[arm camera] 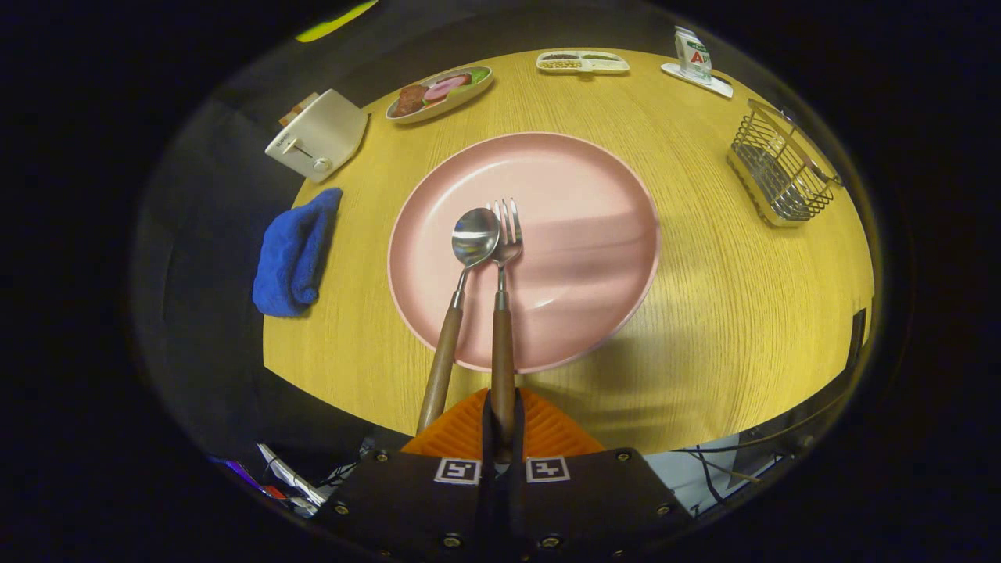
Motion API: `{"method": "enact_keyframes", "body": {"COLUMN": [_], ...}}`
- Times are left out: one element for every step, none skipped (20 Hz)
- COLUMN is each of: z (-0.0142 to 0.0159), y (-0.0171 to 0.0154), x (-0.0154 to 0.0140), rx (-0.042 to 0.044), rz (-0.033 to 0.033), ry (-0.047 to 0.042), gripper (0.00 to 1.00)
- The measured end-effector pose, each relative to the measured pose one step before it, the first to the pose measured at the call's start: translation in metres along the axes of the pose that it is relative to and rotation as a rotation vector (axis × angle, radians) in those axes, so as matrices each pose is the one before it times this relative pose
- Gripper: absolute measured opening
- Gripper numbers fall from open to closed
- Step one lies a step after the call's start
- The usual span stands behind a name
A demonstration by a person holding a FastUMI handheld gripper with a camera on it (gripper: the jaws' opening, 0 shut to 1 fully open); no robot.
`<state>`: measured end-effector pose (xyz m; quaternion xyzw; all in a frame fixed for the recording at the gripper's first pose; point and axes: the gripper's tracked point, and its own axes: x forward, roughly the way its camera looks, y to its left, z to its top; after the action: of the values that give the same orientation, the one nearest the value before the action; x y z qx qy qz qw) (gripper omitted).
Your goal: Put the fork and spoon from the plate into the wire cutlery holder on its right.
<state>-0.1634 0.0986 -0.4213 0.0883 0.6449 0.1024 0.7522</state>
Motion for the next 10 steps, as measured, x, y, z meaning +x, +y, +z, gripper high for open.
{"method": "enact_keyframes", "body": {"z": [0.00188, 0.00139, 0.00205, 0.00187, 0.00239, 0.00223, 0.00349, 0.00153, 0.0031, 0.00297], "y": [-0.00026, 0.00118, 0.00097, -0.00087, 0.00016, 0.00074, 0.00089, -0.00015, -0.00043, 0.0001], "x": [-0.00188, -0.00073, -0.00096, -0.00157, -0.00144, -0.00219, -0.00185, -0.00214, -0.00241, -0.00199], "rx": [0.00309, 0.0059, 0.00249, 0.00091, 0.00058, 0.00079, 0.00253, -0.00149, -0.00276, 0.00133], "rz": [0.00454, 0.00669, 0.0083, 0.00514, 0.00505, 0.00711, 0.00654, 0.00519, 0.00533, 0.00571], "ry": [-0.00868, -0.00844, -0.00865, -0.01025, -0.00947, -0.00906, -0.01341, -0.01124, -0.01073, -0.01357], "gripper": [0.07, 0.07, 0.07, 0.07, 0.07, 0.07, 0.07, 0.07, 0.07, 0.07]}}
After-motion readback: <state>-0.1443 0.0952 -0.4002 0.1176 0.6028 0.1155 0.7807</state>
